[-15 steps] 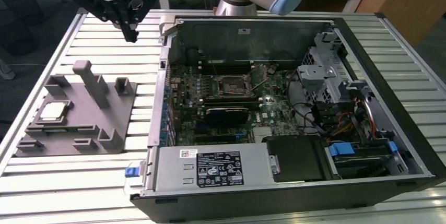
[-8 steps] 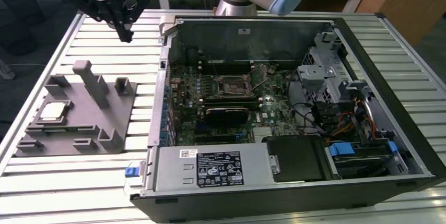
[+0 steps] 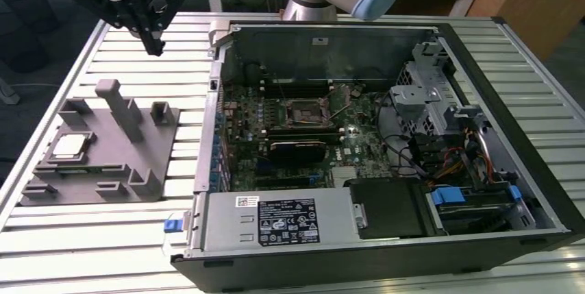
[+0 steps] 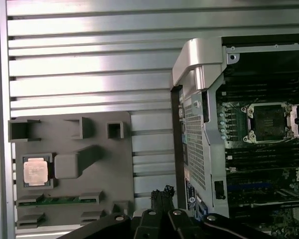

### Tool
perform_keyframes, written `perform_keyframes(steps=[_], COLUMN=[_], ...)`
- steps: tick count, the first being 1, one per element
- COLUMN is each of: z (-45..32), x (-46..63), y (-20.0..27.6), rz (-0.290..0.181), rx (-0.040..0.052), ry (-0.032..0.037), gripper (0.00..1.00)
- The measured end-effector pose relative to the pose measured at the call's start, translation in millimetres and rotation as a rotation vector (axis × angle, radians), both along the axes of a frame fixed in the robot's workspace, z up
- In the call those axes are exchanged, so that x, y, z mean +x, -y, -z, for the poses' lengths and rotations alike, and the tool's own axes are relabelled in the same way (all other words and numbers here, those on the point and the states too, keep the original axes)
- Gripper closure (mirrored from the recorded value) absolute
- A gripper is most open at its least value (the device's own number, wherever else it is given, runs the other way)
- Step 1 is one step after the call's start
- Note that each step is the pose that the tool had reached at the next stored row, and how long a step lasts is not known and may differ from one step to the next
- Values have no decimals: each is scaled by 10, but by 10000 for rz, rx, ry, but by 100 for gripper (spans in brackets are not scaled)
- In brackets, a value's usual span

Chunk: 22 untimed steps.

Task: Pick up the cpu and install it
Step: 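Reach for the cpu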

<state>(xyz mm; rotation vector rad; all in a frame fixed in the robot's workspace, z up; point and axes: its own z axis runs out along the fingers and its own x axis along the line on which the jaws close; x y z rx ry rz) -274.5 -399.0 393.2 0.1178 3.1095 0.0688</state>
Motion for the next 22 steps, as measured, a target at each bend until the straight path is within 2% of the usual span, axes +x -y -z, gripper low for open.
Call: perform_keyframes(steps=[22], z=[0], x=[-375], y=[0], rz=[1], rx=[2], ry=[5], gripper=[89])
